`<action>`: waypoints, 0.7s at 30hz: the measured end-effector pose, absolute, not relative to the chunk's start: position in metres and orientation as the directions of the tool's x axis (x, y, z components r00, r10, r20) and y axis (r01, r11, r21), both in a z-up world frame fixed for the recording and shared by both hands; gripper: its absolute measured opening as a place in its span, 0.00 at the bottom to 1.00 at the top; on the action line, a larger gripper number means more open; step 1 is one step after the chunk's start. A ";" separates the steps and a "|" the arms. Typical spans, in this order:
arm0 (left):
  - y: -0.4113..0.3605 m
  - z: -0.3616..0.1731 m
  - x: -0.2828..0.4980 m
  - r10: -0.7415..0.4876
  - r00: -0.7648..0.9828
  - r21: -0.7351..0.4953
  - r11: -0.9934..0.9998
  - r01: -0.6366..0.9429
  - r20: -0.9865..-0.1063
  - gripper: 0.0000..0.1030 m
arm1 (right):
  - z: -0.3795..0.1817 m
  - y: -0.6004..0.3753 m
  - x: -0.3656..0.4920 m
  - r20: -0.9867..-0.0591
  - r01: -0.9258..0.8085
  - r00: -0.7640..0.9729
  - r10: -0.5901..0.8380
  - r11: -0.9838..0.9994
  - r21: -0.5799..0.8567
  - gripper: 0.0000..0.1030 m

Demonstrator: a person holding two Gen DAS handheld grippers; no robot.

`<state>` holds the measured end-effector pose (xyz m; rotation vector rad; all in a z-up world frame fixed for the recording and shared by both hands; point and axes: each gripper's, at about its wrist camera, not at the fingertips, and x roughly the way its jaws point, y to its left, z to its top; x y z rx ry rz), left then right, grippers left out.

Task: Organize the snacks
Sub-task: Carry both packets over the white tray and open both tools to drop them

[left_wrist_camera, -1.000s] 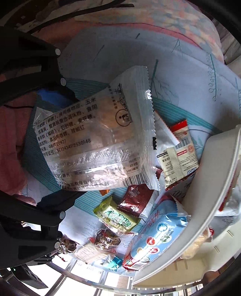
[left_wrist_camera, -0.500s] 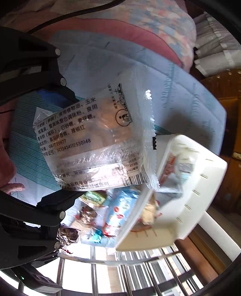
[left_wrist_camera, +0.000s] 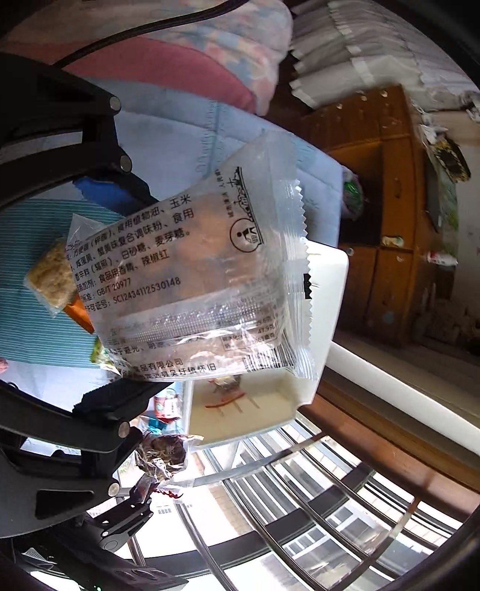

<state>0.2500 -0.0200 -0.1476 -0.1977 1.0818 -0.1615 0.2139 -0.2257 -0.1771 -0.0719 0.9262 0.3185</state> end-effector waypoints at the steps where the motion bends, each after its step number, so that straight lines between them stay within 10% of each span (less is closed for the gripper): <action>1: -0.020 -0.145 0.256 -0.231 0.463 -0.240 0.970 0.040 -0.855 0.75 | -0.173 -0.225 0.217 -0.787 -0.299 0.569 0.237 0.952 0.070 0.57; 21: -0.046 -0.131 0.357 -0.312 0.524 -0.237 0.949 0.207 -0.792 0.76 | -0.162 -0.228 0.303 -0.737 -0.151 0.668 0.102 0.989 0.001 0.58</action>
